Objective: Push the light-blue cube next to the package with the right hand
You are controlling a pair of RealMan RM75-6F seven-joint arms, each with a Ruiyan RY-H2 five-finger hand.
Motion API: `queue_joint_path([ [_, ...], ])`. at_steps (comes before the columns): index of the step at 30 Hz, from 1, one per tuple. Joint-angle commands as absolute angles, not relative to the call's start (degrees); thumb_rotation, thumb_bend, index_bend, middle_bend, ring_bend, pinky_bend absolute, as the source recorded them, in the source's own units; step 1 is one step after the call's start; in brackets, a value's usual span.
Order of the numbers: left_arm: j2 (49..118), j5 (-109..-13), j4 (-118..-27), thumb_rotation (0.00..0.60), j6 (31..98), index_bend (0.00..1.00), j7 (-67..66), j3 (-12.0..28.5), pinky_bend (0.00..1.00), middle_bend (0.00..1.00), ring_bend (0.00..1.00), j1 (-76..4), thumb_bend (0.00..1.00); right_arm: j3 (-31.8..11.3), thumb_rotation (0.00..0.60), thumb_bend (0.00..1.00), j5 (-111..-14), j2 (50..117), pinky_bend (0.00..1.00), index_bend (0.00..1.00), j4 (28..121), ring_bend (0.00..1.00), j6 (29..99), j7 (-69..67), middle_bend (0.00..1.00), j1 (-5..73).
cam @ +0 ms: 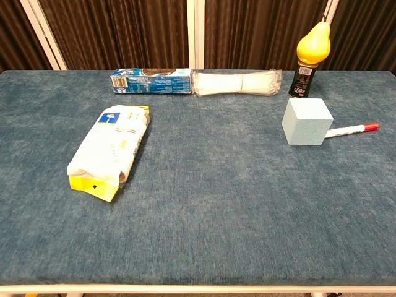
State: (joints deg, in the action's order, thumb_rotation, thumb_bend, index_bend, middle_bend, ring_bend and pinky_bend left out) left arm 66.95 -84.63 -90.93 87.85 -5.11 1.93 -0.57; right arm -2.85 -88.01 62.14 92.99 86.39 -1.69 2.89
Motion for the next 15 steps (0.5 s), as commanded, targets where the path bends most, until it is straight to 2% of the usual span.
queue_joint_path([
  [1,67.20,-84.45,-90.75,0.600,87.70,0.29,-5.14,2.06,0.09,0.18,0.07,-0.70,0.21,-2.90,0.600,0.20,-87.82,62.15,0.11,0.16,93.11,0.01,86.17,-1.44,0.26,2.99],
  [10,67.44,-84.62,-90.53,0.600,87.47,0.29,-5.36,2.04,0.09,0.18,0.07,-1.00,0.21,-2.92,0.600,0.20,-87.55,62.33,0.10,0.16,92.94,0.01,85.53,-1.16,0.26,3.28],
  [15,67.48,-84.68,-90.65,0.600,87.43,0.29,-5.45,1.98,0.09,0.18,0.07,-1.04,0.21,-3.93,0.600,0.21,-87.67,61.96,0.10,0.16,93.21,0.01,81.86,-0.35,0.27,6.29],
])
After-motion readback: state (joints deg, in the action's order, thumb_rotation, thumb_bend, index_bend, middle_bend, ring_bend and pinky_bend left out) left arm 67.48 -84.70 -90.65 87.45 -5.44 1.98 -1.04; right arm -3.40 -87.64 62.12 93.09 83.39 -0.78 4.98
